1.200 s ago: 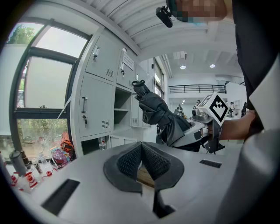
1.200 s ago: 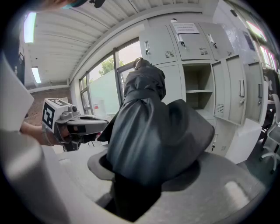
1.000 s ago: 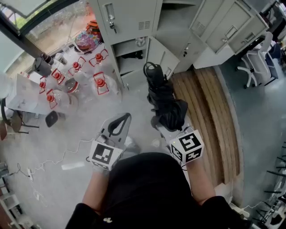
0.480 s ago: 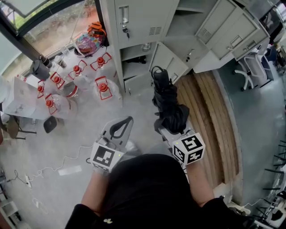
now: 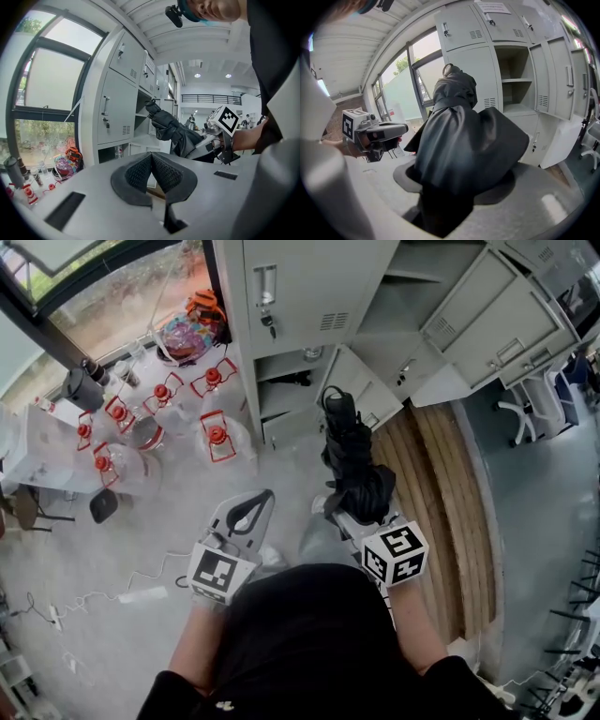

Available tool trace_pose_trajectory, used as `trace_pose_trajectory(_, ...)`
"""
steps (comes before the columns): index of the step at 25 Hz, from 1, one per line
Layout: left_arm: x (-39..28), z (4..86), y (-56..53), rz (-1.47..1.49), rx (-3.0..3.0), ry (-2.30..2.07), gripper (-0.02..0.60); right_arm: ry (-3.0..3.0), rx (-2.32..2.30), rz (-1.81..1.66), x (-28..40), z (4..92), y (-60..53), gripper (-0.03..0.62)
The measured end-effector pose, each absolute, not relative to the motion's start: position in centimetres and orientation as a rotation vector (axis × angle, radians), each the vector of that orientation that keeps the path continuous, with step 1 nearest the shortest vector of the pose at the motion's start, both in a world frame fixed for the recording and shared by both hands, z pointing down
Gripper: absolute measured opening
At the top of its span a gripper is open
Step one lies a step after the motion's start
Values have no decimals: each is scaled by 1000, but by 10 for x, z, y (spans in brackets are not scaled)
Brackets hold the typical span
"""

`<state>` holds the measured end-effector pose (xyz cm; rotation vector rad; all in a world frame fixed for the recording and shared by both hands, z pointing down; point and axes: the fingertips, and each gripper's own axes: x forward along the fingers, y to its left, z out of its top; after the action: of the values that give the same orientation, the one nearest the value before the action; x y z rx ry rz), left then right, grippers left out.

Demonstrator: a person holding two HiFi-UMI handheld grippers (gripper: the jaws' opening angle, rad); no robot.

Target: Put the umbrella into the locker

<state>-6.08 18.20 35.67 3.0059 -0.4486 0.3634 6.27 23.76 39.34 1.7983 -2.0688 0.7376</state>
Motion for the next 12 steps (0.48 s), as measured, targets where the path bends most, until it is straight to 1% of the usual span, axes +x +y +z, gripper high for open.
trace_pose_trajectory(12, 18, 365, 99, 431, 2914, -693, 12, -2146, 1536, 779, 148, 430, 151, 264)
